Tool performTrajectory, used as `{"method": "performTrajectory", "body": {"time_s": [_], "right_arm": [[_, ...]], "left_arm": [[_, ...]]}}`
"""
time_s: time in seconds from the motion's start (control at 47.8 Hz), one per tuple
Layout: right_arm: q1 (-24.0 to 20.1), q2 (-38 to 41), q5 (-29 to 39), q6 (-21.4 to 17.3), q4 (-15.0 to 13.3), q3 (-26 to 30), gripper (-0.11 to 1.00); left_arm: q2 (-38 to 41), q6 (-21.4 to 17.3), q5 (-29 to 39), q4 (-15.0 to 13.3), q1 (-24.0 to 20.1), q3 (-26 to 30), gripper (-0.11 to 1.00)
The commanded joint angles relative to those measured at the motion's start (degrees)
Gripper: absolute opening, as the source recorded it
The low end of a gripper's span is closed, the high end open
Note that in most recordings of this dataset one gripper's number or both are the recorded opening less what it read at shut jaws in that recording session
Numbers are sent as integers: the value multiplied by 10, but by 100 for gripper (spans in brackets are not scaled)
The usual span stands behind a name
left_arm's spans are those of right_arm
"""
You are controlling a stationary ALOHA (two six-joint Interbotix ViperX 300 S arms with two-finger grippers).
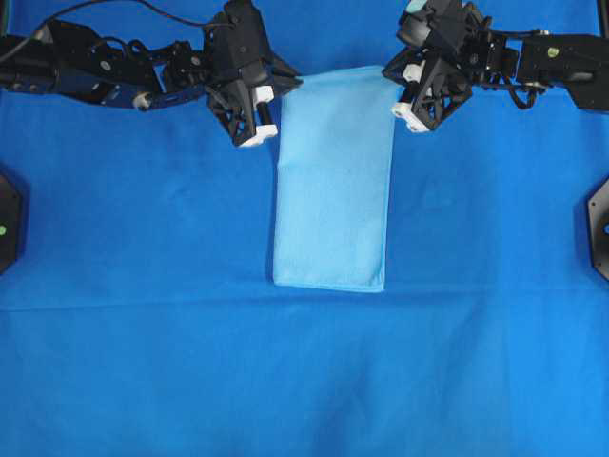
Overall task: Fold the light blue towel.
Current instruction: 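Pull both held corners down toward the bottom edge, folding again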
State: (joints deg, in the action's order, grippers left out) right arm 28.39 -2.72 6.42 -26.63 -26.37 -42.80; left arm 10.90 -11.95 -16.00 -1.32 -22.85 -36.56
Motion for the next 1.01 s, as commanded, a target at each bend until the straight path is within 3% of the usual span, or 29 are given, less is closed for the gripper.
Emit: {"method": "performTrajectory", "body": {"time_s": [0.0,0.147,0.419,0.67,0.796,0.984], "right_arm": [[0,-12,3,-2,-1,4,3],[-17,-20,8,-7,-1,3,3],[-98,-66,83,-23,18,-3,3],[-198,-94,154,-79,27,-4,3],[-229,-91,168,-106,26,-5,3],[-270,-79,168,-130,26,-10,3]], "left_arm": [[-19,1,0,-2,-4,-1,7],[-36,-1,4,-2,9,-9,6],[-95,-2,40,-2,71,-33,6],[-125,6,40,-2,150,-61,6],[-124,34,41,-2,176,-65,6],[-114,37,40,-3,225,-71,6]]}}
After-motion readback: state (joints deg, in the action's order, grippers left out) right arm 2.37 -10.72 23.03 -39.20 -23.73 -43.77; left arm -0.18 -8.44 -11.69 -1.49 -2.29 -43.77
